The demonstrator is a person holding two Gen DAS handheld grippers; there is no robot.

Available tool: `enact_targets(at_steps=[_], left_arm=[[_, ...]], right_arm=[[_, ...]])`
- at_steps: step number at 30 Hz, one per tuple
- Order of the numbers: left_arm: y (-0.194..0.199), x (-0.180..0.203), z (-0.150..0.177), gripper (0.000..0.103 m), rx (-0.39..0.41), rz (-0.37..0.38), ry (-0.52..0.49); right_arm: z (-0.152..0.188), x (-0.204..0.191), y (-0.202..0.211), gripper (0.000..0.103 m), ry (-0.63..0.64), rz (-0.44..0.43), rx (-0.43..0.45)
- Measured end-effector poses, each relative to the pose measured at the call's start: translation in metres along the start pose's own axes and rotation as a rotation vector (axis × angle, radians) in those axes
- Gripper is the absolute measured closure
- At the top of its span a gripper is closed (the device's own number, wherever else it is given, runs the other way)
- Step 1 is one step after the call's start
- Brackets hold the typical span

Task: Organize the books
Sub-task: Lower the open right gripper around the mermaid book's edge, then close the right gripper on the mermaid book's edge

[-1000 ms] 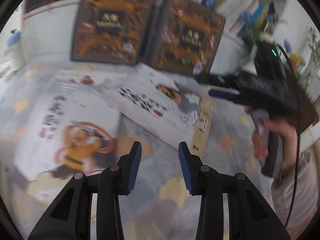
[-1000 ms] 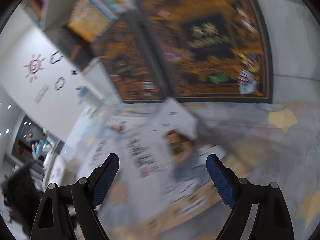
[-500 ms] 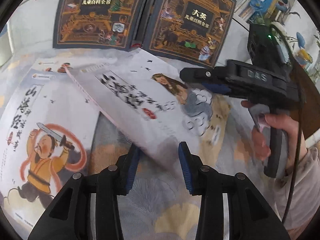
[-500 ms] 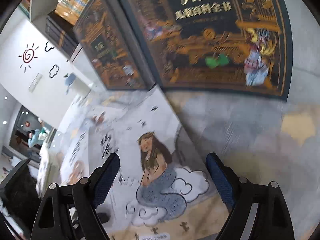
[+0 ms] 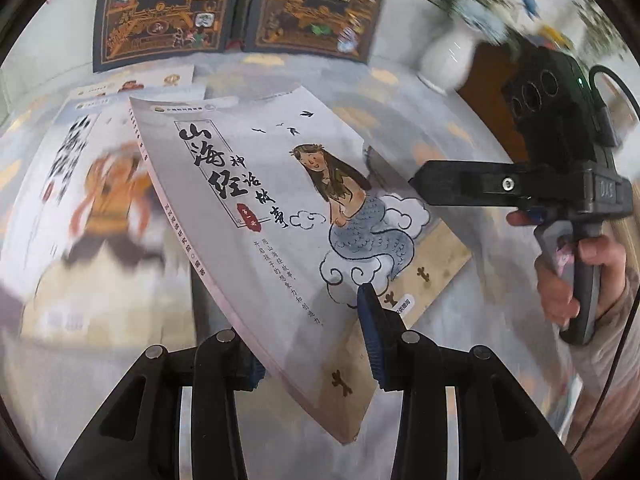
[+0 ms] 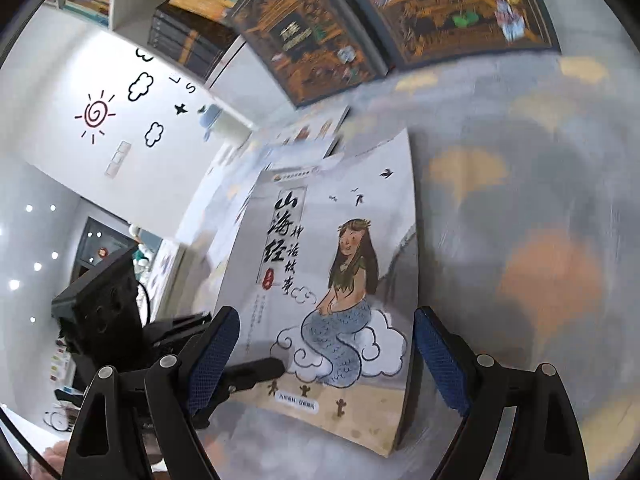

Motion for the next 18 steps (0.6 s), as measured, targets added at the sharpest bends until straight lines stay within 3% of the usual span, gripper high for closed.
enact_targets(at_steps=[5, 11, 15, 18], left_arm=[[0.041, 0.003, 0.061, 0.067, -0.052, 0.056, -0.014], [0.091, 0.001, 0.141, 0.067, -0.099, 0.152, -0.007], [0.095, -0.02, 0.138, 0.069, -0.076, 0.151, 0.059], [0.09, -0.032, 0.129, 0.072, -0.063, 0.119, 0.087]], right_arm=[[0.073, -0.041, 0.005, 0.015, -0.02, -0.055, -0.05], [0.168, -0.089, 0.001, 0.015, 0.005, -0.17, -0.235], [0.173, -0.092, -0.002, 0.018, 0.082, -0.16, -0.226], [0.161, -0.083, -0.007, 0.031, 0.032, -0.189, -0.214]])
Point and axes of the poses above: each gripper's, at about its wrist camera, not at the fingertips, and y roughly against the way its jaws point, x to its right, z to its underside, the point moved 9 cm from there along -y, roughly the way its jaws point, and after that the axes turned 5 degrees about x, right-handed, at the moved point
